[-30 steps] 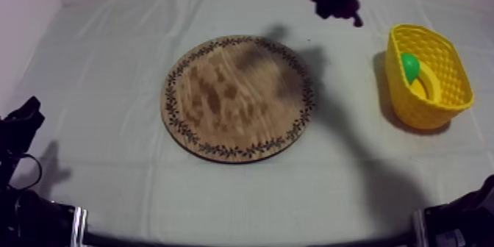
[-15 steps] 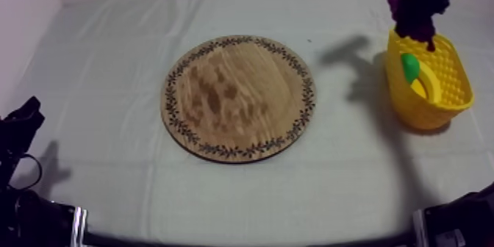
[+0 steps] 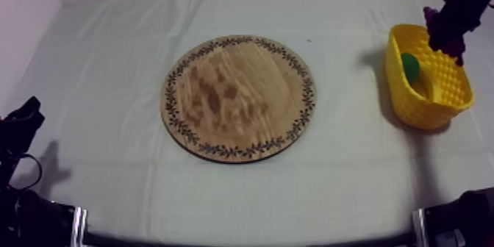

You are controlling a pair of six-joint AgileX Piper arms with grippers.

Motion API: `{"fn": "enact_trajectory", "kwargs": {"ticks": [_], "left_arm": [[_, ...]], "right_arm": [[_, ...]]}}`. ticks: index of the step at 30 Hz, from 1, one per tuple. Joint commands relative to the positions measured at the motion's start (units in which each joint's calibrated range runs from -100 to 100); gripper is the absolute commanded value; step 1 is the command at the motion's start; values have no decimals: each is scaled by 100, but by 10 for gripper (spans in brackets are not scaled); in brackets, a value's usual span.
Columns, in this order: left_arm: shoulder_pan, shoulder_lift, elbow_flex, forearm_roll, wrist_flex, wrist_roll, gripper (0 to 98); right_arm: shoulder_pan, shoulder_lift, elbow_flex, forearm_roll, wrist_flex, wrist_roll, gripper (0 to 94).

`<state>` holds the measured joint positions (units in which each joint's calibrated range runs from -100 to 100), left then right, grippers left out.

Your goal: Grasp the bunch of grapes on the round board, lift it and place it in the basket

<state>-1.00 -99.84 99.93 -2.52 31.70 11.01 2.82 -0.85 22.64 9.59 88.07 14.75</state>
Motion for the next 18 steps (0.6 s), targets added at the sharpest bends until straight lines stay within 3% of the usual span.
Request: {"fn": "enact_trajectory", "kwargs": {"ticks": [1, 11, 18], "left_arm": [[2, 2, -4, 1, -1, 1, 0], [2, 2, -4, 1, -1, 1, 0], [2, 2, -4, 1, -1, 1, 0]], "right_arm": [[11, 94, 69, -8, -38, -30, 322], [98, 865, 327, 10, -500, -194, 384], [130, 1249, 368, 20, -685, -278, 596]]}}
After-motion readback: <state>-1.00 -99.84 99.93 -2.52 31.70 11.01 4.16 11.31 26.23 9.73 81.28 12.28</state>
